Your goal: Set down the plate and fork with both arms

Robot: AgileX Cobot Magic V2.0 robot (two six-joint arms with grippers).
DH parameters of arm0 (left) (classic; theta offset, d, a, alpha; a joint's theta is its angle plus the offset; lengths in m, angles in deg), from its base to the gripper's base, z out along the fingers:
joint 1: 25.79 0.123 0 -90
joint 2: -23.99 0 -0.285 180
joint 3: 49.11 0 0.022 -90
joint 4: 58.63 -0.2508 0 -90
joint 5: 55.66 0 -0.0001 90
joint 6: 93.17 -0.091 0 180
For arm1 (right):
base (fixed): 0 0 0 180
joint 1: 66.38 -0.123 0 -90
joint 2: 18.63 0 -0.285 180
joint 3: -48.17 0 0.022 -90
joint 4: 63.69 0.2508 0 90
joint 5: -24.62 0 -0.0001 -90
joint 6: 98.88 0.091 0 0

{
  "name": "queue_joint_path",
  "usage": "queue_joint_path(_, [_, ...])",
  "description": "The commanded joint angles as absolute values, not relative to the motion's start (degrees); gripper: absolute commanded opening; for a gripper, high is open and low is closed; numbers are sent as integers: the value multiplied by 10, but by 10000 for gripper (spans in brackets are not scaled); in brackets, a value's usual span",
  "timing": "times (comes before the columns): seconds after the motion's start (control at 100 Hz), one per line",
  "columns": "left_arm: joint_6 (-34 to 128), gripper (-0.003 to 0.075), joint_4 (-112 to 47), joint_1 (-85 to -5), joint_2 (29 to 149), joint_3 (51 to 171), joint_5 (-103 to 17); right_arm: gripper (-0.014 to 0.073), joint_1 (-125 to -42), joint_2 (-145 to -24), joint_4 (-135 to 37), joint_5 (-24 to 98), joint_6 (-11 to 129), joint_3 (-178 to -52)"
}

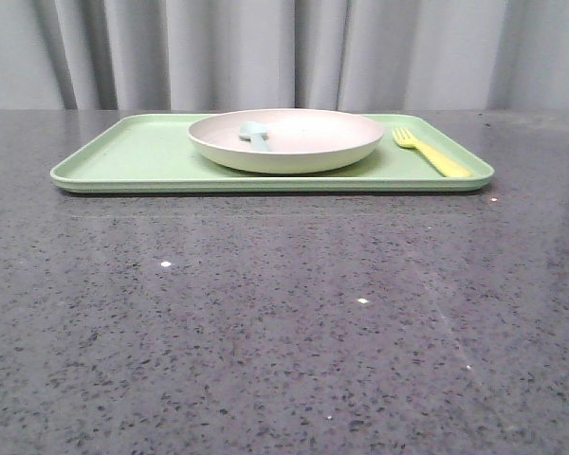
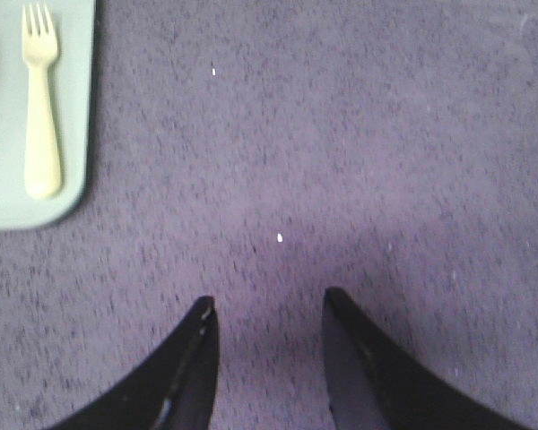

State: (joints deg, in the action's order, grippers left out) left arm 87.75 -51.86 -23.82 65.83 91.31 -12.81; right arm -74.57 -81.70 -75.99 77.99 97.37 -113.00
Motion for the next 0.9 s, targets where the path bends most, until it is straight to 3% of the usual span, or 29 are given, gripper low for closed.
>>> queue_joint_path(0.0, [882,375,-512,-237,660,929,-170,298,-741,-767,-772,745,970,-1104])
queue_joint_path(0.4, [882,375,-512,-237,660,929,-170,298,-741,-567,-772,755,970,-979])
queue_joint_path(0.68, [882,375,-512,-237,660,929,-170,294,-741,-527,-773,753,970,-973])
queue_joint_path(0.78, [882,375,-512,-237,660,929,-170,238,-741,-528,-773,753,970,-973])
queue_joint_path(0.89, [882,335,-512,-237,660,929,-170,109,-741,-528,-773,753,970,-973])
